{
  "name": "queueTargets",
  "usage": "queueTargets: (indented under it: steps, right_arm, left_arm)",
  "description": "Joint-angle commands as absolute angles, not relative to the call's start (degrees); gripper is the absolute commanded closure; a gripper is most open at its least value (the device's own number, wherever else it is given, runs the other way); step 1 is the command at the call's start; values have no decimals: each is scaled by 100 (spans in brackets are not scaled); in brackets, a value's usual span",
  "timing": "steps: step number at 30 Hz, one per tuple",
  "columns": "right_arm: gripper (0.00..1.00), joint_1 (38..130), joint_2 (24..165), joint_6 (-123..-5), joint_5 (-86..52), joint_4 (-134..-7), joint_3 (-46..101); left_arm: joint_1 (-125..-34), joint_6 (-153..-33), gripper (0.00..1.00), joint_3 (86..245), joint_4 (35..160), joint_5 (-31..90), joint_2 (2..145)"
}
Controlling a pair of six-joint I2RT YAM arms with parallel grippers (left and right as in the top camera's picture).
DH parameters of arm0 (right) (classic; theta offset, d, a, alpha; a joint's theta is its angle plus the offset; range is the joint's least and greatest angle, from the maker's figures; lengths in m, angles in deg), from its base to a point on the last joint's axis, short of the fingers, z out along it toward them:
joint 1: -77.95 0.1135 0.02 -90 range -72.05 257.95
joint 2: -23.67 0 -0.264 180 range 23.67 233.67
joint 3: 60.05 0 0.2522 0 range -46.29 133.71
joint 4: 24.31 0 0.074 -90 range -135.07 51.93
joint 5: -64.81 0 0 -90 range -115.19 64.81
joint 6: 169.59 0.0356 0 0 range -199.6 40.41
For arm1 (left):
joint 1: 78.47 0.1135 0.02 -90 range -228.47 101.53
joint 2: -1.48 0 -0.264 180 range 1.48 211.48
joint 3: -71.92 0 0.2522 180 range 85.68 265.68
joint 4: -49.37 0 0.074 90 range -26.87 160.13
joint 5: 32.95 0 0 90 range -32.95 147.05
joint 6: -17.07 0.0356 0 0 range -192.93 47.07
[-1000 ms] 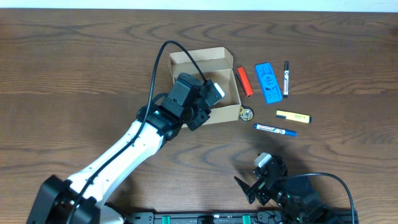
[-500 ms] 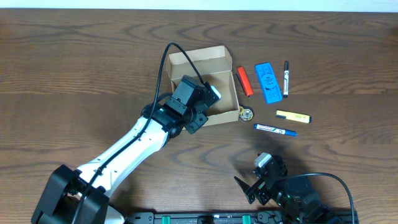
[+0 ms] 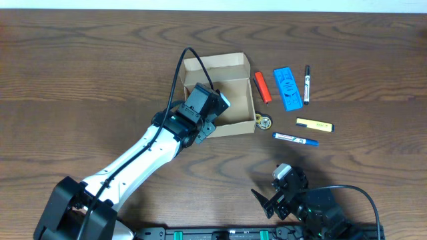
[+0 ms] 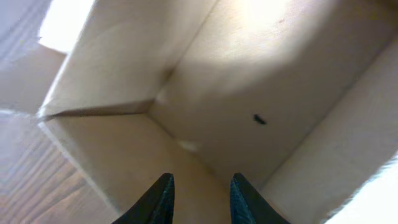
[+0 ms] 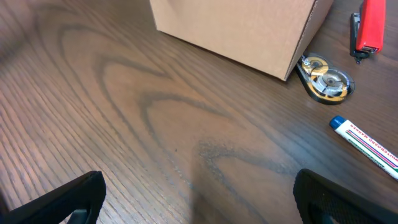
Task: Pack container
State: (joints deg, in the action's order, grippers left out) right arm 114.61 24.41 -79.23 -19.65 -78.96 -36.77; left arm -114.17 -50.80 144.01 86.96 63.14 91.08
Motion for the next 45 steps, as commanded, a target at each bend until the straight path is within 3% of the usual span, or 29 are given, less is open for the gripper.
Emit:
queueTargets:
  steps: [1, 8, 11, 19, 25, 36, 38, 39, 44, 45]
  right_arm:
    - [1, 11553, 2401, -8009, -1985, -7898, -3704]
    - [1, 11553, 2401, -8009, -1985, -7900, -3704]
    - [1, 11553, 2401, -8009, -1985, -7898, -3704]
    - [1, 11553, 2401, -8009, -1985, -7900, -3704]
    - [1, 11553, 2401, -8009, -1985, -7900, -3704]
    - [1, 11553, 2401, -8009, -1985, -7900, -3704]
    - [1, 11553, 2401, -8009, -1985, -7900, -3704]
    - [1, 11553, 2401, -8009, -1985, -7900, -3704]
    - [1, 11553, 2401, -8009, -1985, -7900, -3704]
    - [1, 11553, 2401, -8009, -1985, -7900, -3704]
  left_arm:
    - [-11413, -4914, 76, 14440, 8698, 6867, 9137]
    - [-11413, -5286, 76, 14442, 8382, 6906, 8929]
    - [-11413, -5686, 62, 14447, 8220, 6941, 8636]
    - [-11216, -7507, 49, 14458, 8545, 7249, 7969]
    - [-10829, -8088, 26, 14458, 8729, 6766, 8136]
    - [-10628, -8352, 22, 14458, 8712, 6023, 8874]
    - [-10628, -8381, 26, 14458, 8709, 5877, 9032]
    - [-10628, -8392, 34, 14458, 8712, 5857, 9088]
    - [-10624, -8392, 94, 14458, 8709, 5864, 9209]
    - [-10624, -8392, 94, 14458, 8709, 5864, 9209]
